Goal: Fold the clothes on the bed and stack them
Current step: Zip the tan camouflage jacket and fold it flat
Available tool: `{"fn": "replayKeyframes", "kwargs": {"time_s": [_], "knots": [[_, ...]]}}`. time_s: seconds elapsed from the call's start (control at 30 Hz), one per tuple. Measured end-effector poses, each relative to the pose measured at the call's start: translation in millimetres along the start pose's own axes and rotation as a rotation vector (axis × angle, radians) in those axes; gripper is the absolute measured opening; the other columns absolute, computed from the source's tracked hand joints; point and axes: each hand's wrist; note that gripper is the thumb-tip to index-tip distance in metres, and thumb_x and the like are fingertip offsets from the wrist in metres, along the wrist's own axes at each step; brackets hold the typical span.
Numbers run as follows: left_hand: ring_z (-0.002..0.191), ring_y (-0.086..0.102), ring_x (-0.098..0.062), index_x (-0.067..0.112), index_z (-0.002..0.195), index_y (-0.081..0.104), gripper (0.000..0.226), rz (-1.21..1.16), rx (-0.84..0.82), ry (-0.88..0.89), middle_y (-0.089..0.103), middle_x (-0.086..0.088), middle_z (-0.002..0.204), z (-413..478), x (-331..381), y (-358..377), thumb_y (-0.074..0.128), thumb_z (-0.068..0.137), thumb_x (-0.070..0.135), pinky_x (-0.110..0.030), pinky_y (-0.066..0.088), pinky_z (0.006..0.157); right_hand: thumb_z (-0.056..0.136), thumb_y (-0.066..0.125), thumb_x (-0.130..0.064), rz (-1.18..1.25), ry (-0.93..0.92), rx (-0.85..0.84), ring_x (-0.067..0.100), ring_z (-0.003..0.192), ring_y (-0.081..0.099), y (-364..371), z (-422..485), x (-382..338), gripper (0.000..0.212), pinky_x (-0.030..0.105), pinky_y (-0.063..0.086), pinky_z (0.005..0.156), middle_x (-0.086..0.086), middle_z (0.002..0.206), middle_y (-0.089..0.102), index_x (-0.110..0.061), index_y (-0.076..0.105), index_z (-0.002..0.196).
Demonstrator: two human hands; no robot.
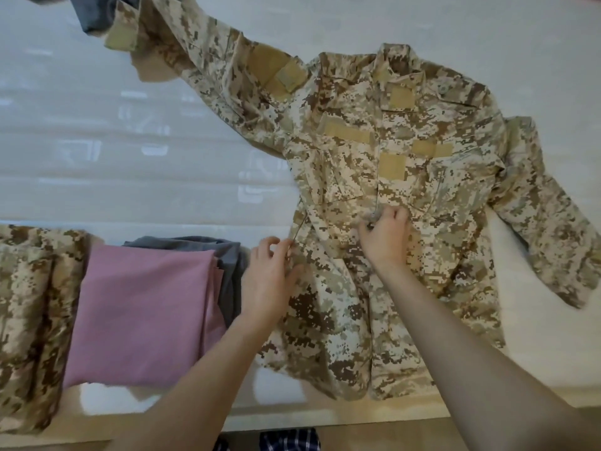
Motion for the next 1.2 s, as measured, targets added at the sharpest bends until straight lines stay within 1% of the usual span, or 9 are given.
{"fn": "replayKeyframes", "kwargs": {"time_s": [0.13, 0.23, 0.37, 0.53, 0.7, 0.87, 1.0, 1.07, 1.2], "knots": [[0.105, 0.05, -0.021, 0.014, 0.122, 0.054, 0.038, 0.112, -0.043, 0.049, 0.051, -0.002, 0.12, 48, 13, 6, 0.06, 0.089, 0.033, -0.033, 0.05, 0.076, 0.088, 0.06, -0.042, -0.151, 0.044, -0.012, 0.034, 0.121, 0.042, 3, 37, -5, 0.062, 0.041, 0.04, 0.098, 0.018, 0.135, 0.037, -0.002, 0.042, 0.131], [0.091, 0.051, -0.021, 0.009, 0.104, 0.061, 0.014, 0.114, -0.026, 0.024, 0.055, -0.004, 0.105, 62, 18, 9, 0.053, 0.093, 0.013, -0.038, 0.05, 0.074, 0.096, 0.05, -0.029, -0.285, -0.064, -0.021, 0.036, 0.116, 0.044, 8, 44, -2, 0.048, 0.042, 0.043, 0.092, 0.02, 0.13, 0.042, 0.002, 0.038, 0.131], [0.087, 0.054, -0.019, 0.01, 0.099, 0.063, 0.018, -0.044, -0.014, 0.013, 0.057, -0.001, 0.102, 58, 20, 3, 0.048, 0.097, 0.018, -0.036, 0.049, 0.075, 0.099, 0.037, -0.011, -0.374, -0.143, -0.1, 0.036, 0.116, 0.045, 7, 49, -1, 0.031, 0.047, 0.043, 0.095, 0.02, 0.129, 0.045, -0.002, 0.039, 0.128], [0.084, 0.059, 0.008, 0.032, 0.086, 0.059, 0.007, -0.636, 0.229, -0.333, 0.064, 0.016, 0.088, 23, 11, -21, 0.057, 0.093, 0.032, -0.011, 0.048, 0.067, 0.098, 0.035, -0.012, -0.29, -0.244, -0.037, 0.03, 0.111, 0.047, 0, 48, 13, 0.028, 0.041, 0.04, 0.092, 0.015, 0.123, 0.05, -0.004, 0.045, 0.123], [0.087, 0.06, -0.013, 0.019, 0.093, 0.054, 0.009, -0.656, 0.126, -0.646, 0.057, 0.011, 0.083, 23, -5, -16, 0.05, 0.097, 0.026, -0.012, 0.04, 0.06, 0.099, 0.035, -0.018, -0.267, -0.308, 0.017, 0.026, 0.109, 0.048, 8, 39, 25, 0.028, 0.041, 0.043, 0.096, 0.012, 0.119, 0.052, -0.005, 0.049, 0.12], [0.096, 0.058, 0.0, 0.027, 0.119, 0.056, 0.035, -0.693, 0.025, -0.401, 0.062, 0.015, 0.104, 37, -6, -17, 0.063, 0.087, 0.04, -0.023, 0.049, 0.082, 0.095, 0.041, -0.044, -0.2, -0.275, 0.043, 0.022, 0.107, 0.044, 6, 28, 22, 0.042, 0.036, 0.039, 0.092, 0.008, 0.114, 0.049, -0.008, 0.053, 0.113], [0.086, 0.061, -0.004, 0.027, 0.088, 0.065, 0.003, -0.456, -0.029, -0.271, 0.064, 0.008, 0.094, 51, -8, -24, 0.065, 0.088, 0.03, -0.018, 0.047, 0.07, 0.093, 0.046, -0.041, -0.286, -0.253, 0.017, 0.023, 0.116, 0.04, 8, 13, 22, 0.043, 0.039, 0.037, 0.099, 0.009, 0.124, 0.044, -0.01, 0.049, 0.123], [0.081, 0.06, 0.002, 0.032, 0.082, 0.06, 0.008, -0.502, -0.009, -0.212, 0.063, 0.013, 0.088, 53, -8, -28, 0.061, 0.09, 0.03, -0.011, 0.045, 0.063, 0.094, 0.048, -0.032, -0.261, -0.242, 0.048, 0.023, 0.114, 0.042, 8, 12, 21, 0.036, 0.038, 0.038, 0.097, 0.009, 0.124, 0.046, -0.009, 0.051, 0.122], [0.093, 0.062, -0.012, 0.023, 0.091, 0.057, 0.008, -0.931, 0.184, -0.612, 0.062, 0.008, 0.088, 45, -19, -26, 0.055, 0.094, 0.03, -0.022, 0.047, 0.075, 0.097, 0.042, -0.016, -0.119, -0.227, 0.108, 0.022, 0.099, 0.048, 7, 17, 21, 0.022, 0.036, 0.043, 0.089, 0.011, 0.107, 0.056, -0.003, 0.057, 0.106]]}}
Point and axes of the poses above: each hand's wrist, its own z-axis towards the middle knuckle, its own y-axis out of the palm, x = y × z
